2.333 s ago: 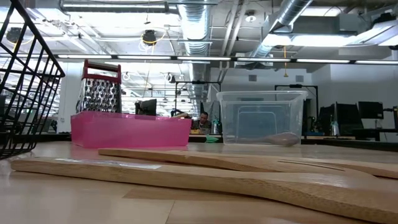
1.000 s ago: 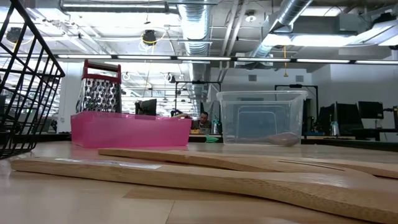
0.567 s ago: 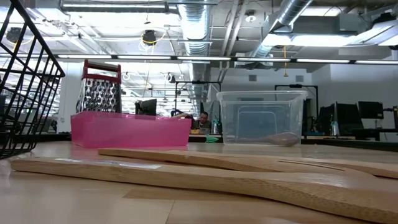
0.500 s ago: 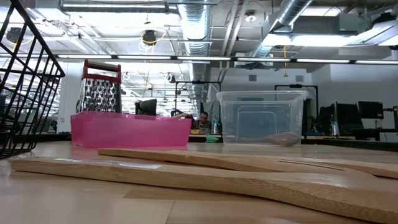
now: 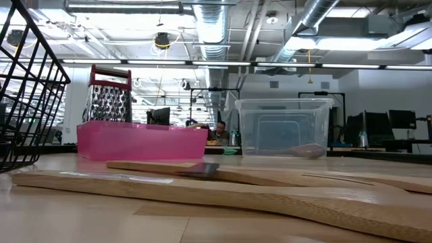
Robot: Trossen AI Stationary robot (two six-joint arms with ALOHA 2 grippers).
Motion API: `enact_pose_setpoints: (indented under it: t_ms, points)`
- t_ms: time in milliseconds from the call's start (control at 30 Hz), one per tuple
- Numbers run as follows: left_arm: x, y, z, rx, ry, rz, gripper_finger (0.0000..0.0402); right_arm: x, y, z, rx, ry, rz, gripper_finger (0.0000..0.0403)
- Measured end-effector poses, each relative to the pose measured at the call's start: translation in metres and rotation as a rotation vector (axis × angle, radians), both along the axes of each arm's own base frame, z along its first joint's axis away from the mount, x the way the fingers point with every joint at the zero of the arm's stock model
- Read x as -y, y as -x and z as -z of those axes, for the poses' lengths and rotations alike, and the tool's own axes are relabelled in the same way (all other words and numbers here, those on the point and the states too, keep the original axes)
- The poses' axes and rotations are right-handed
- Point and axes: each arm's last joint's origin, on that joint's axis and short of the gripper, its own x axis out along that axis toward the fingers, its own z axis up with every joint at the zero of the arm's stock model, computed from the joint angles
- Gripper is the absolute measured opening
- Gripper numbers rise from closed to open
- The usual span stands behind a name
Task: Pick & Place Kitchen Items
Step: Put the black kitchen knife into the wire basket
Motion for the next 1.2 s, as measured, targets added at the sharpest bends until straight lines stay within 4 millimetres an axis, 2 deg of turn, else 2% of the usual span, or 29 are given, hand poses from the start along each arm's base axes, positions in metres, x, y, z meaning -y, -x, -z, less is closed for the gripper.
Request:
enact_pose_setpoints:
  t_ms: [133, 400, 900, 1000, 1200]
  points:
    - [0.000, 0.000, 0.001, -0.012, -0.004, -0.003, 0.0049, 0.001, 0.004, -0.002, -0.016, 0.006, -0.002, 0.0103]
    - [-0.001, -0.001, 0.002, -0.022, -0.006, -0.008, 0.0049, 0.004, 0.031, -0.010, -0.102, 0.008, -0.021, 0.0102]
    - [-0.001, 0.003, 0.004, -0.074, -0.007, -0.019, 0.0049, 0.001, 0.034, -0.003, -0.190, 0.013, -0.030, 0.0106]
    - [-0.001, 0.004, 0.003, -0.060, -0.002, -0.019, 0.0049, -0.001, 0.035, 0.001, -0.225, 0.024, -0.041, 0.0125]
    - [-0.002, 0.004, 0.003, -0.066, -0.003, -0.022, 0.0049, -0.006, 0.044, -0.001, -0.238, 0.016, -0.064, 0.0198]
